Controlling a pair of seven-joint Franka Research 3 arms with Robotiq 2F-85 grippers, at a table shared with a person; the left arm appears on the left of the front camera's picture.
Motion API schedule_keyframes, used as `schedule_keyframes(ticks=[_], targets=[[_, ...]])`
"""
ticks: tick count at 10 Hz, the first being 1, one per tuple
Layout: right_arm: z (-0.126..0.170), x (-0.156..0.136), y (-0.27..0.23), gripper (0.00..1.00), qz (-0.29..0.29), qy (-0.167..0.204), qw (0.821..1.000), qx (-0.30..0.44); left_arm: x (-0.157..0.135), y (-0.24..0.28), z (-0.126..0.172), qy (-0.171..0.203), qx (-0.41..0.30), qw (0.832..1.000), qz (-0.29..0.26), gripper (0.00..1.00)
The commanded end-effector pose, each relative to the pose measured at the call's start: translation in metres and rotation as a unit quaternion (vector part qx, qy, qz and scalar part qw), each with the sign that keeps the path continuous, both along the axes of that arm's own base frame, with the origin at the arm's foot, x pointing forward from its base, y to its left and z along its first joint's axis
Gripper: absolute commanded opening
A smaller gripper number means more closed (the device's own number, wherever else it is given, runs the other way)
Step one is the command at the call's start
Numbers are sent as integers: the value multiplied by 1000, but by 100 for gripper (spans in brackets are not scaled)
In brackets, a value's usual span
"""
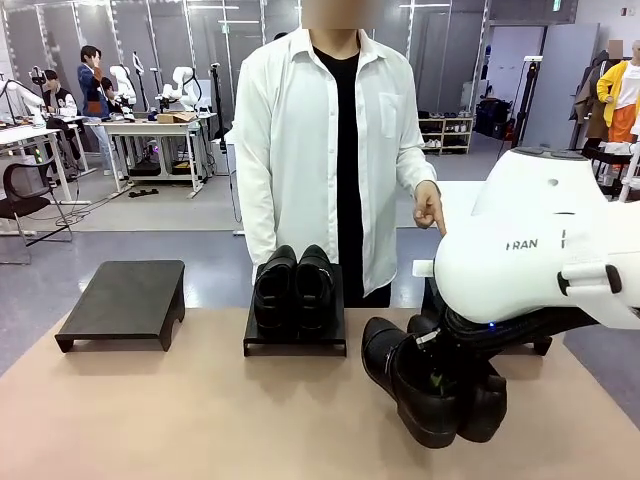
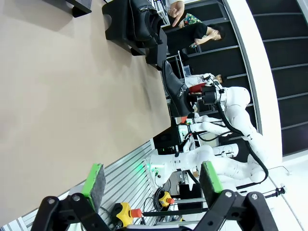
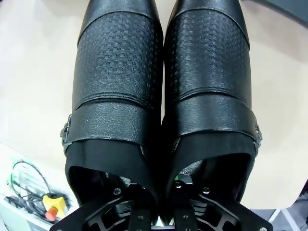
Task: Place the shoes on the stand as instructed by the person.
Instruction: Pick up another pair of Shoes and place it on the Shoes Stand indicated by the person.
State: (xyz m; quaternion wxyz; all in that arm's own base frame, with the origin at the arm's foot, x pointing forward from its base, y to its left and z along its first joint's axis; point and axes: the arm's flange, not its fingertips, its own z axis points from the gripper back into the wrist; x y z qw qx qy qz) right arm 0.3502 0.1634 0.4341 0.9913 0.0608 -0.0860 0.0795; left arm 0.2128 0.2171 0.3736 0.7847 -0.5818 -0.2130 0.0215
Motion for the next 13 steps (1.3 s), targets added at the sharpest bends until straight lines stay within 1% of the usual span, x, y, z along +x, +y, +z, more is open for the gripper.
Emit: schedule_keyframes(ticks=[1, 2, 4, 5, 6, 7, 9, 10, 11, 12, 13], targets=[[24, 11, -26, 10, 27, -50, 998, 0, 1, 2, 3, -12, -6, 1000, -1, 100], [43, 21, -50, 10, 17, -71, 997, -14, 1, 2, 3, -12, -6, 1000, -1, 100], [72, 38, -84, 10, 12, -95, 995, -37, 1, 2, 3, -12, -6, 1000, -1, 100], [80, 50, -98, 10, 10, -97, 994, -41, 1, 2, 3, -12, -6, 1000, -1, 100], [85, 66, -111, 10, -3, -104, 992, -65, 1, 2, 3, -12, -6, 1000, -1, 100], [90, 85, -122, 10, -4, -105, 992, -67, 1, 2, 3, -12, -6, 1000, -1, 100], [93, 122, -136, 10, -18, -110, 991, -79, 1, 2, 3, -12, -6, 1000, -1, 100], [91, 142, -144, 10, -36, -118, 989, -86, 1, 2, 3, -12, -6, 1000, -1, 100], [84, 161, -151, 10, -32, -134, 986, -90, 1, 2, 3, -12, -6, 1000, -1, 100], [78, 174, -154, 10, -39, -138, 985, -93, 1, 2, 3, -12, -6, 1000, -1, 100], [73, 185, -156, 10, -49, -136, 986, -77, 1, 2, 3, -12, -6, 1000, -1, 100]])
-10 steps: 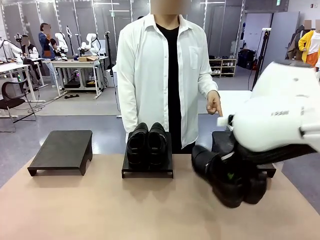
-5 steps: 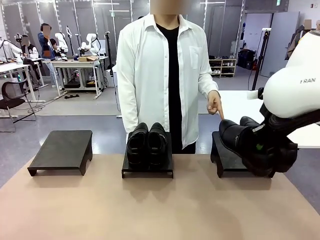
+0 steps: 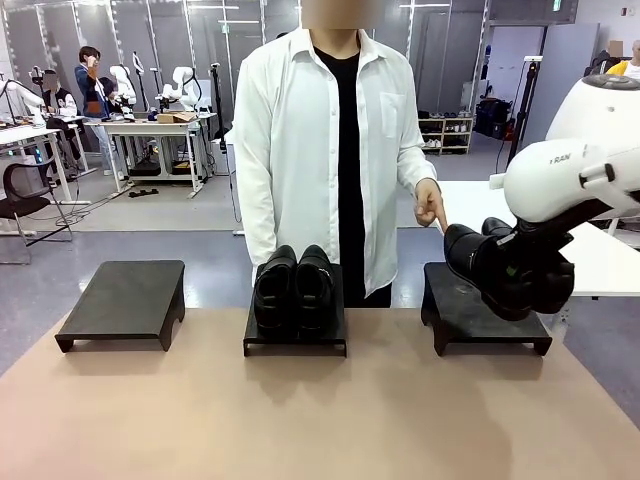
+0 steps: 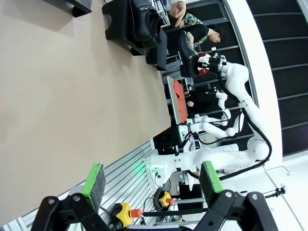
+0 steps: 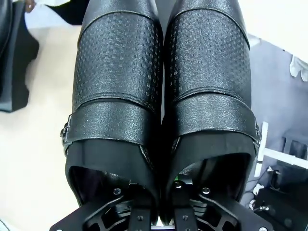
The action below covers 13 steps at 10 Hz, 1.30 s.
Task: Place the shoes on the stand as instructed by the person.
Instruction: Pick up another pair of Shoes and place it on the Shoes Stand indicated by the person.
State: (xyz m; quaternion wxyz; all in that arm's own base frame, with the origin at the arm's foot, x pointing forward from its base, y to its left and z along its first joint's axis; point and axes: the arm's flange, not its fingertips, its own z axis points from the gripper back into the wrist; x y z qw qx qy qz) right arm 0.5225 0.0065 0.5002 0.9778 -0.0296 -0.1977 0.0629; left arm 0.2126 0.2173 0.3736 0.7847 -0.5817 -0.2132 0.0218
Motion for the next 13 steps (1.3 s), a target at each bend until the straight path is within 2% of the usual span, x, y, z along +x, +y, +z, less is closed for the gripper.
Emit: schedule_keyframes(ticks=[1, 3, 4, 5, 9, 10, 11, 12, 13], targets=[[2, 25, -1, 10, -31, -32, 999, 2, 1, 2, 3, -12, -6, 1000, -1, 100], [-5, 41, -1, 10, -55, -32, 998, 8, 1, 2, 3, -12, -6, 1000, -1, 100], [-2, 41, 1, 10, -48, -25, 998, 36, 1, 2, 3, -12, -6, 1000, -1, 100], [-15, 31, -5, 10, -27, -12, 999, 13, 1, 2, 3, -12, -6, 1000, -1, 100], [-15, 31, -5, 10, -27, -12, 999, 13, 1, 2, 3, -12, -6, 1000, -1, 100], [-24, 34, -4, 10, -32, 0, 999, 17, 1, 2, 3, -12, -6, 1000, -1, 100], [-25, 49, -7, 10, -58, -22, 998, 29, 1, 2, 3, -12, -6, 1000, -1, 100], [-33, 63, -5, 10, -60, -16, 997, 41, 1, 2, 3, -12, -6, 1000, -1, 100], [-38, 73, -7, 10, -84, -27, 996, 33, 1, 2, 3, -12, -6, 1000, -1, 100]])
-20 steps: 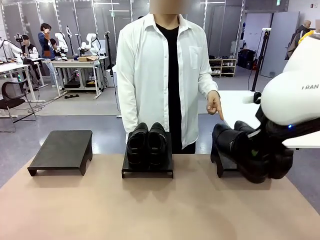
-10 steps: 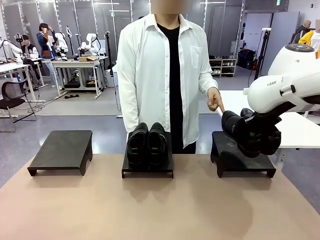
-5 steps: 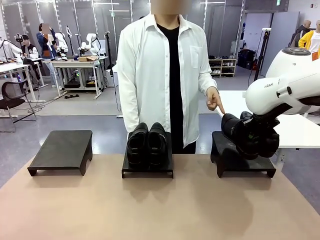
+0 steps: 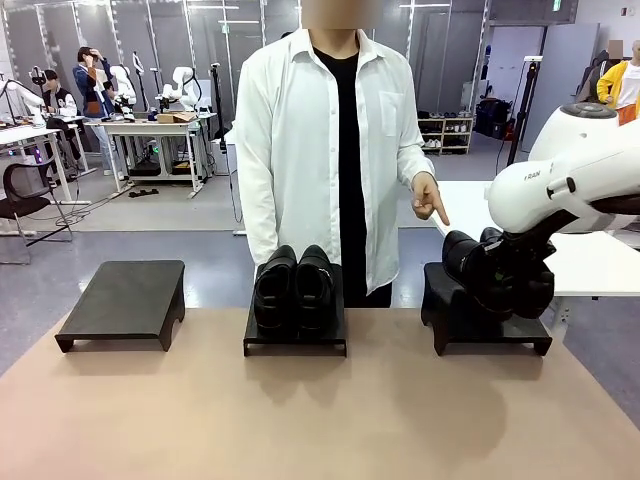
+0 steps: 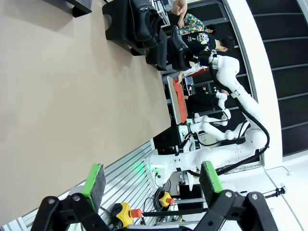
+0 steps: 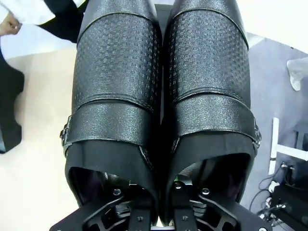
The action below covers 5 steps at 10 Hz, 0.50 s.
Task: Place the shoes on the stand as instructed by the person.
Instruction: Pick up another pair of Shoes and place it on the Shoes Stand indicated by the person.
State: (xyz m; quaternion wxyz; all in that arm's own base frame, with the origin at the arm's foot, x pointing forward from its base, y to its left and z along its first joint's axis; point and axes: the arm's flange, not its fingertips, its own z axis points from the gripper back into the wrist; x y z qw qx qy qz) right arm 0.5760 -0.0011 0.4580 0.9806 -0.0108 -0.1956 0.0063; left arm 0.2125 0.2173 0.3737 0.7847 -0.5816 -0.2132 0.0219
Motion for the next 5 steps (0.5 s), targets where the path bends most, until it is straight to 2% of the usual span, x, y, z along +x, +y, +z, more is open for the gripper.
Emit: schedule_keyframes(ticks=[1, 3, 5], targets=[[1, 25, 1, 10, -37, -36, 999, 1, 1, 2, 3, -12, -6, 1000, -1, 100], [-7, 37, 1, 10, -32, -28, 999, 9, 1, 2, 3, -12, -6, 1000, -1, 100], [-12, 47, -1, 10, -41, -38, 998, 21, 1, 2, 3, -12, -6, 1000, -1, 100]])
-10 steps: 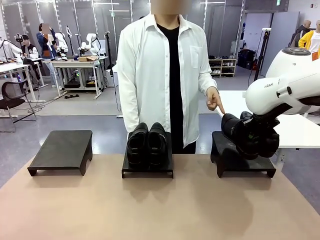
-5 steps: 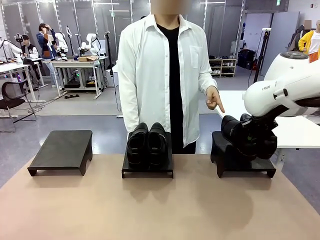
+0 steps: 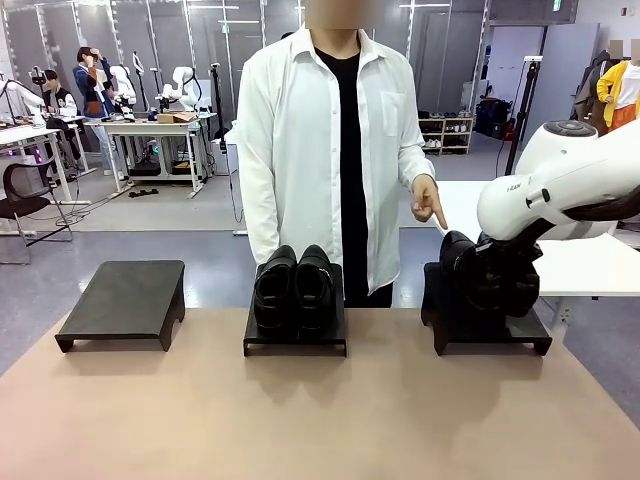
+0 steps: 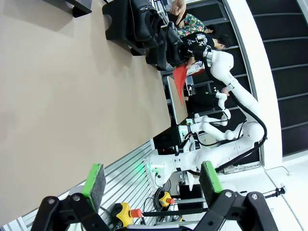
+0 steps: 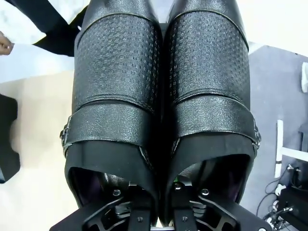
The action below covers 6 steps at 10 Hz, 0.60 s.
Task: Place the shoes on the stand as instructed by the person.
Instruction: Pick up another pair of Shoes and place it on the Shoes Stand indicated by the person.
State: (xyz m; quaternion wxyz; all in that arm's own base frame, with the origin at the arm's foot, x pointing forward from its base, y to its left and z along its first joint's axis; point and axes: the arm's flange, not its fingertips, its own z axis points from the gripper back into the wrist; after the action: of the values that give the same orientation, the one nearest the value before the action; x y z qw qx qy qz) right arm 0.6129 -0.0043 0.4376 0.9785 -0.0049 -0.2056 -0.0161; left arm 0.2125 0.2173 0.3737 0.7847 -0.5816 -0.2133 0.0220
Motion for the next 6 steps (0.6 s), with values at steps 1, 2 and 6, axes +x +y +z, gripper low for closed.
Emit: schedule_keyframes(ticks=[1, 2, 6], targets=[[6, 15, 2, 10, -24, -26, 999, 9, 1, 2, 3, -12, -6, 1000, -2, 100], [2, 20, 2, 10, -26, -26, 999, 12, 1, 2, 3, -12, -6, 1000, -2, 100], [-17, 33, -1, 10, -32, -10, 999, 33, 1, 2, 3, -12, -6, 1000, -2, 100]])
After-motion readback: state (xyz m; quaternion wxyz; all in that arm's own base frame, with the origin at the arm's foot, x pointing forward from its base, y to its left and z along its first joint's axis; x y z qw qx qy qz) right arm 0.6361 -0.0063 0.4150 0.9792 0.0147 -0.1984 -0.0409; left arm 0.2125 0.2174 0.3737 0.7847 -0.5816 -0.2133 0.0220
